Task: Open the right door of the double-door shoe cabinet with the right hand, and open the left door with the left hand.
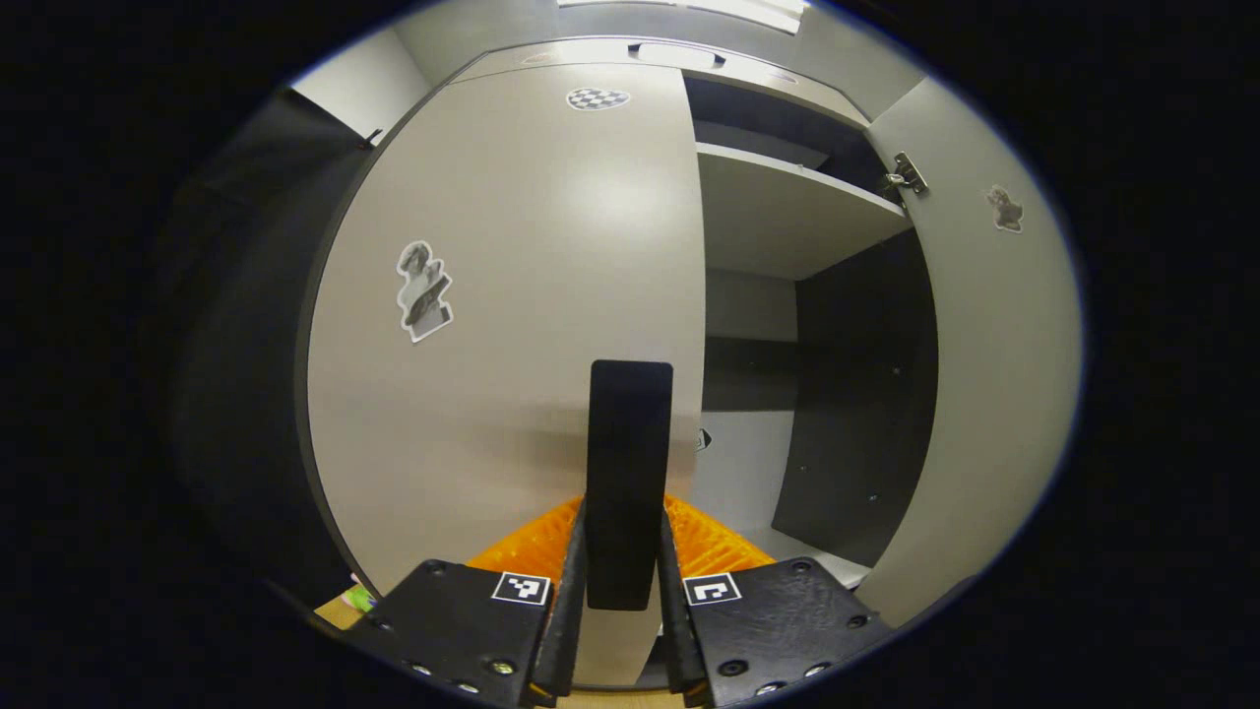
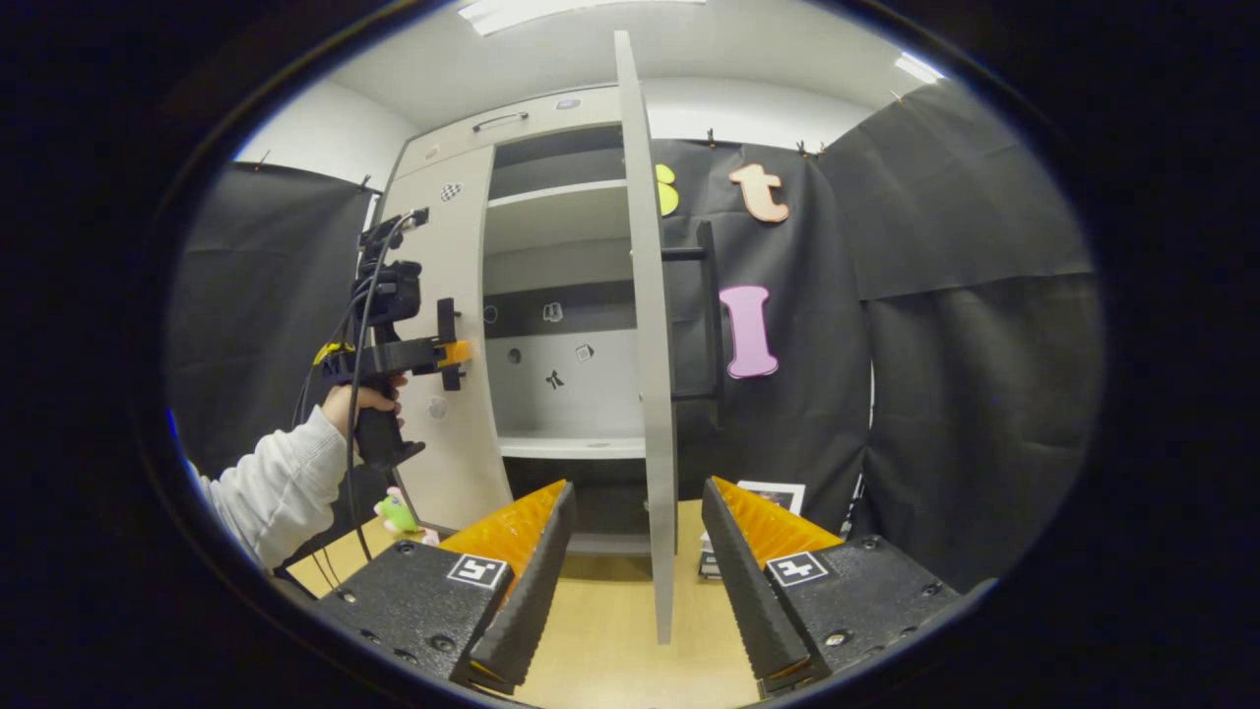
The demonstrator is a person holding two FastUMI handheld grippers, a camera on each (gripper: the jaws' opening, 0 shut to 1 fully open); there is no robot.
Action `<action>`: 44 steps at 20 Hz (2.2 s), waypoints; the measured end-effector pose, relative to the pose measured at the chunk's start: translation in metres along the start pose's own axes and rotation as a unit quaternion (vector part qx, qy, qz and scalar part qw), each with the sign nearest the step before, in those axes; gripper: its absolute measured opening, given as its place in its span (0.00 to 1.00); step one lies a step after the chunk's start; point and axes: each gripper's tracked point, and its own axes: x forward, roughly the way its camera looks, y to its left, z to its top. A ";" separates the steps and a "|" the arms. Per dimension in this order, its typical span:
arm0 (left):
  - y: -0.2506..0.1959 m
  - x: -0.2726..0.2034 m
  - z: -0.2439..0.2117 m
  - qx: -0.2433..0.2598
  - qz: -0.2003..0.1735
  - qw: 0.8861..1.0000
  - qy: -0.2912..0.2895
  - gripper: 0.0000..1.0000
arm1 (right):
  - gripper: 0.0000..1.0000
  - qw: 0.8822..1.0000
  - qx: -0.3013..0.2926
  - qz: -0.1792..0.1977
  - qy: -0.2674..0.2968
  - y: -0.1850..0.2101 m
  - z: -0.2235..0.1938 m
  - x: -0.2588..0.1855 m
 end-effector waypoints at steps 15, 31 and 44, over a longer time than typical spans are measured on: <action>0.011 -0.064 0.007 0.025 -0.011 1.000 0.015 0.04 | 0.82 1.000 -0.006 0.001 0.002 0.005 -0.005 -0.020; 0.119 -0.182 0.018 0.026 0.038 0.999 0.010 0.03 | 0.82 1.000 -0.014 0.024 0.001 0.041 -0.005 -0.026; 0.207 -0.196 0.018 0.008 0.056 0.998 -0.005 0.00 | 0.82 0.999 -0.017 0.034 0.021 0.064 -0.016 -0.017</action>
